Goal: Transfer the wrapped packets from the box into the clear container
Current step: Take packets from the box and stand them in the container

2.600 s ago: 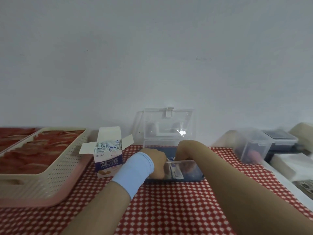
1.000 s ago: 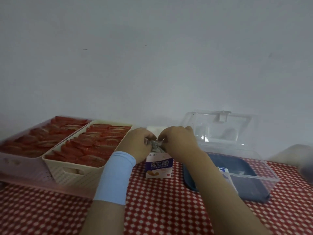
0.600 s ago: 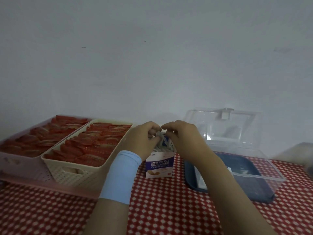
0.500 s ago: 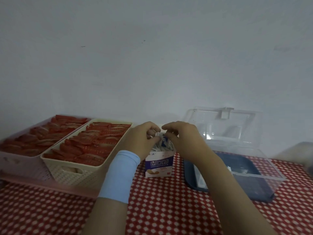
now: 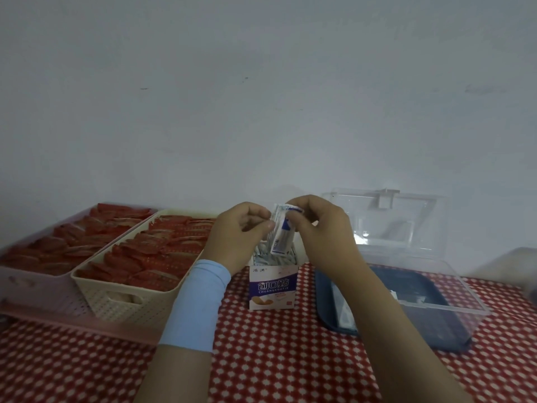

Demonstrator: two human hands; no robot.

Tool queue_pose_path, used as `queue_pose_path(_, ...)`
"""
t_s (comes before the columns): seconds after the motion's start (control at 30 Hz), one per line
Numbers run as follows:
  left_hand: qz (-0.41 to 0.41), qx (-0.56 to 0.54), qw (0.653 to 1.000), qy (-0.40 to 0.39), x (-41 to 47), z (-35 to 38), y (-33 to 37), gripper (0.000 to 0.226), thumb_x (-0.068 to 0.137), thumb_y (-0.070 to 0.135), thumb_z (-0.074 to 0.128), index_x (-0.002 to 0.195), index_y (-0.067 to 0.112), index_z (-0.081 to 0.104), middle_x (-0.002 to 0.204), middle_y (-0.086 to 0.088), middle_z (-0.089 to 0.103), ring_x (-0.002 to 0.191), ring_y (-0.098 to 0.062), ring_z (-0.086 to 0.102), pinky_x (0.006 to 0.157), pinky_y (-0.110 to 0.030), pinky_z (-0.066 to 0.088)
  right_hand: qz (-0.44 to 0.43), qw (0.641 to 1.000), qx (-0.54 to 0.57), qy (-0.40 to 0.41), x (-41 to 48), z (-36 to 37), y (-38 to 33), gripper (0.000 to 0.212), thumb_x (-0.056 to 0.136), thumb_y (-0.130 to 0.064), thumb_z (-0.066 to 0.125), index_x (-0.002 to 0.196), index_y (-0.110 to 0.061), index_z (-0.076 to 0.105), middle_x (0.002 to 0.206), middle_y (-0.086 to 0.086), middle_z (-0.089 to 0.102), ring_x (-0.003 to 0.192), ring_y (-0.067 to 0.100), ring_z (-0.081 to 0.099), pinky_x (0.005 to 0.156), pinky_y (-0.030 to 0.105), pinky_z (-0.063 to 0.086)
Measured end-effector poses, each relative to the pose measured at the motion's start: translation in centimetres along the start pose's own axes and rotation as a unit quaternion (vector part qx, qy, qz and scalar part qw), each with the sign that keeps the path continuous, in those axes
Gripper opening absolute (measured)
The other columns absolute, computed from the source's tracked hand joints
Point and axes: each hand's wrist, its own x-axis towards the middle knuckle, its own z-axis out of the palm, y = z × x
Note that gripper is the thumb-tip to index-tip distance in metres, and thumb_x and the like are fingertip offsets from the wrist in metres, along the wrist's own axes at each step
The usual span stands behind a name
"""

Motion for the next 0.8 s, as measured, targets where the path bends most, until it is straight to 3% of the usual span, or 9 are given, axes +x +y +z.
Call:
queue_pose_path(0.13,-0.029,-0.081,0.996,-0.033,-0.3,-0.5,1.8,0.007,0.092,0.017,0.067,0.090,0.011,0.071,0.084,0.000,0.075,0.074,-0.007,0.067,0.070,-0.021,0.053,0.008,0.994,0.111,0.001,0.1,-0.4,-1.1,0.015,0.095,-0.008,0.062,0.094,-0.019,0.072,0.080,-0.011,0.071,0.073,0.002,0.064,0.065,0.017,0.051)
queue_pose_path(0.27,-0.139,-0.236,0.947,-0.166,-0.7,-1.6,2.2,0.039,0.092,0.027,0.063,0.117,-0.003,0.065,0.115,-0.025,0.069,0.099,-0.031,0.064,0.092,-0.044,0.053,0.028,0.981,0.180,-0.066,-0.2,-1.1,-1.8,0.016,0.098,-0.003,0.058,0.105,-0.006,0.072,0.072,-0.013,0.072,0.061,-0.005,0.063,0.056,0.009,0.045)
queue_pose_path(0.37,-0.172,-0.289,0.914,-0.226,-1.0,-1.9,1.4,0.037,0.089,0.028,0.063,0.116,0.005,0.071,0.125,-0.025,0.064,0.113,-0.039,0.058,0.106,-0.055,0.040,0.040,0.976,0.195,-0.092,-0.4,-1.1,-1.8,0.017,0.098,-0.005,0.059,0.107,-0.009,0.073,0.071,-0.012,0.073,0.062,-0.003,0.063,0.057,0.009,0.046)
queue_pose_path(0.5,-0.167,-0.360,0.886,-0.238,-1.2,-1.6,1.2,0.034,0.087,0.030,0.061,0.109,0.010,0.076,0.115,-0.017,0.071,0.101,-0.028,0.069,0.089,-0.042,0.057,0.053,0.970,0.211,-0.111,-0.6,-0.8,-2.1,0.017,0.098,-0.008,0.059,0.107,-0.012,0.073,0.082,-0.001,0.077,0.070,0.006,0.068,0.065,0.019,0.054)
queue_pose_path(0.6,-0.169,-0.406,0.866,-0.237,-1.5,-1.1,1.4,0.035,0.089,0.028,0.060,0.114,0.008,0.074,0.115,-0.020,0.070,0.100,-0.030,0.071,0.080,-0.040,0.059,0.075,0.968,0.212,-0.114,-0.7,-0.6,-2.1,0.017,0.100,-0.011,0.058,0.110,-0.011,0.072,0.080,-0.004,0.076,0.067,0.004,0.069,0.059,0.016,0.053)
queue_pose_path(0.67,-0.159,-0.418,0.864,-0.230,-1.6,-0.6,1.4,0.033,0.092,0.022,0.059,0.118,0.006,0.070,0.113,-0.023,0.069,0.096,-0.033,0.071,0.076,-0.042,0.060,0.085,0.970,0.198,-0.112,-0.7,-0.4,-2.1,0.018,0.100,-0.014,0.059,0.111,-0.012,0.072,0.080,-0.006,0.076,0.066,0.005,0.070,0.055,0.015,0.051)
queue_pose_path(0.8,-0.180,-0.404,0.877,-0.187,-1.4,0.0,1.5,0.031,0.085,0.027,0.058,0.101,0.010,0.077,0.092,-0.016,0.073,0.070,-0.023,0.071,0.062,-0.035,0.061,0.049,0.986,0.144,-0.073,-0.4,-0.3,-2.2,0.016,0.098,-0.015,0.062,0.110,-0.019,0.072,0.086,-0.008,0.076,0.072,0.003,0.071,0.063,0.018,0.054)
